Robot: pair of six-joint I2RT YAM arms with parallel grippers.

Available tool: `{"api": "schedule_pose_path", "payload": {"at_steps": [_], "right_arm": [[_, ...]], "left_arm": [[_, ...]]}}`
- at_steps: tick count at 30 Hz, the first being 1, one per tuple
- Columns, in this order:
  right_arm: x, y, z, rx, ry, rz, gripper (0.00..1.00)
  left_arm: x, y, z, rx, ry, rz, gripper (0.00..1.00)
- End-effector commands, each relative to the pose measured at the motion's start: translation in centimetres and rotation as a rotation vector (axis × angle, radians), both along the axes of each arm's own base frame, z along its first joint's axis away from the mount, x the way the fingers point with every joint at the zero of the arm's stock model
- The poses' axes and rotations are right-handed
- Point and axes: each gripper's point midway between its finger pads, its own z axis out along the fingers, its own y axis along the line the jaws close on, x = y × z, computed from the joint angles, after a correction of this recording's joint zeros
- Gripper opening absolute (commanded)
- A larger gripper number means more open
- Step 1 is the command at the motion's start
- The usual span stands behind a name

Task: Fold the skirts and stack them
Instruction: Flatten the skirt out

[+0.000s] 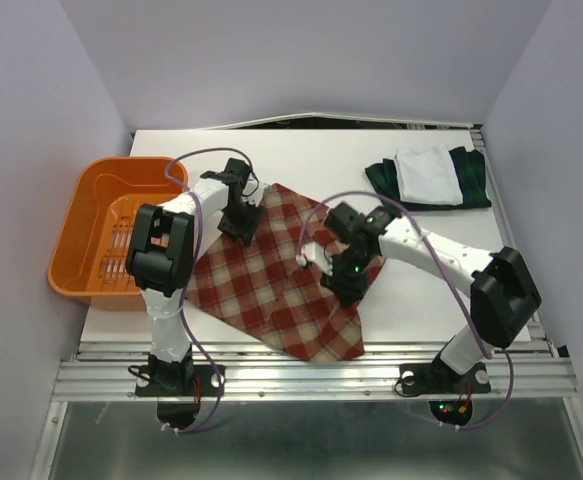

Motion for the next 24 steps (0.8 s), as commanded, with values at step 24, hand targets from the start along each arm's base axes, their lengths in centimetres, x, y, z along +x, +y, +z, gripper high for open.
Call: {"api": "schedule_pose_path", "payload": {"at_steps": [24], "right_arm": [[15.5, -10.3, -7.6, -0.177, -0.238, -0.298, 0.33]], "left_arm": [[-4.7, 1.9, 1.4, 0.015, 0.067, -0.044, 0.61]]}}
